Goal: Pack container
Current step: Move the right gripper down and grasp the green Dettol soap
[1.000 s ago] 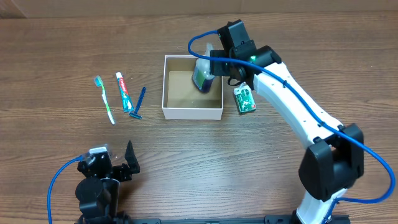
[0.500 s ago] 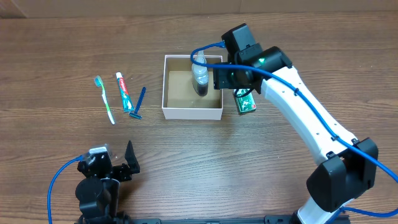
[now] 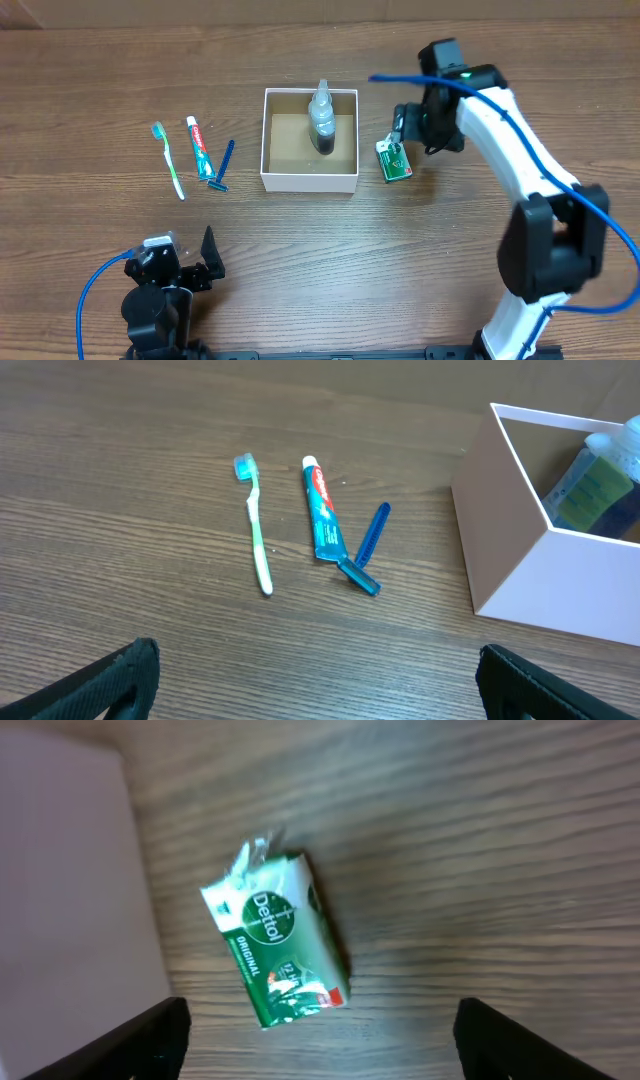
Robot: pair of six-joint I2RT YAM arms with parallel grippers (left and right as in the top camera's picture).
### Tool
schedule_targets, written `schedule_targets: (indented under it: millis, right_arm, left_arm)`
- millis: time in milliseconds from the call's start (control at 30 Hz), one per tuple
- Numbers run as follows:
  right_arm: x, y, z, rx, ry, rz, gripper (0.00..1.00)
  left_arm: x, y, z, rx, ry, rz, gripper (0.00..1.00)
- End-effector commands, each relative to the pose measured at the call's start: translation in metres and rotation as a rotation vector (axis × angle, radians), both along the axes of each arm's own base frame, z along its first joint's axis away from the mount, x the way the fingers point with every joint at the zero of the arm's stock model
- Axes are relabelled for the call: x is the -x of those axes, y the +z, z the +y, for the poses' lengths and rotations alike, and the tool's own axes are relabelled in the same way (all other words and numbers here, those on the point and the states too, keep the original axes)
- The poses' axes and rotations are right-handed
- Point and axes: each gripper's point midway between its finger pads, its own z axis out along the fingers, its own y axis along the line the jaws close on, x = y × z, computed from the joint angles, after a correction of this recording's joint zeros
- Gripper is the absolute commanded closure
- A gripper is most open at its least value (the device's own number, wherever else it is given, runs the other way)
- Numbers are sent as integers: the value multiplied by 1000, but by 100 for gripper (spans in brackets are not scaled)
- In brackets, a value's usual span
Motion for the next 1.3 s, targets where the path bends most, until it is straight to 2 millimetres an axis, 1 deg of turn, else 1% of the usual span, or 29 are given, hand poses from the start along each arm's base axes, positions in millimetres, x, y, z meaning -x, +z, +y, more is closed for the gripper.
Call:
schedule_targets:
  millis: [0,67,133,267,400,467,633,733,833,867,900,1033,1100,1133,1200,1267]
  right_arm:
    - [5,-34,7,15,71,76,13]
    - [8,-48,9,6,74,113,18]
    - [10,-59,13,6,86,134,18]
    - [12,-70,23,4,110,123,17]
    - [15,-80,29,-13,122,117,17]
    - [16,-84,29,-15,122,114,18]
    - [13,-85,21,-14,100,108,33]
    - [8,-84,6,-17,62,107,48]
    - [7,-78,-8,-17,12,124,50]
    - [7,-75,-11,-19,-5,128,49]
    - [8,-66,-14,-23,-14,129,50]
    - [8,-35,-14,-31,-12,84,50]
    - [10,-7,-9,-44,1,34,49]
    - [13,9,-5,-55,11,5,49]
    - [21,38,4,-72,37,-46,50]
    - [32,68,17,-90,78,-104,50]
  left_arm:
    - [0,-2,-2,-1,-13,-3,0]
    - [0,-2,-2,-1,-13,-2,0]
    - [0,-2,-2,-1,-12,-2,0]
    - [0,-2,-2,-1,-12,-2,0]
    - [0,-2,-2,-1,-12,-2,0]
    - [0,-2,-2,-1,-12,-2,0]
    - [0,-2,-2,-1,-13,-3,0]
    - [0,-2,-2,-1,-12,-2,0]
    - [0,-2,-2,-1,-12,-2,0]
    - [0,-2,-2,-1,-13,-3,0]
    - [0,-2,-2,-1,-13,-3,0]
    - [0,-2,-2,-1,-12,-2,0]
    - [0,-2,-2,-1,-12,-2,0]
    - [0,-2,-2,-1,-12,-2,0]
    - [0,-2,-2,-1,-13,-3,0]
    - [0,-2,-2,-1,-12,-2,0]
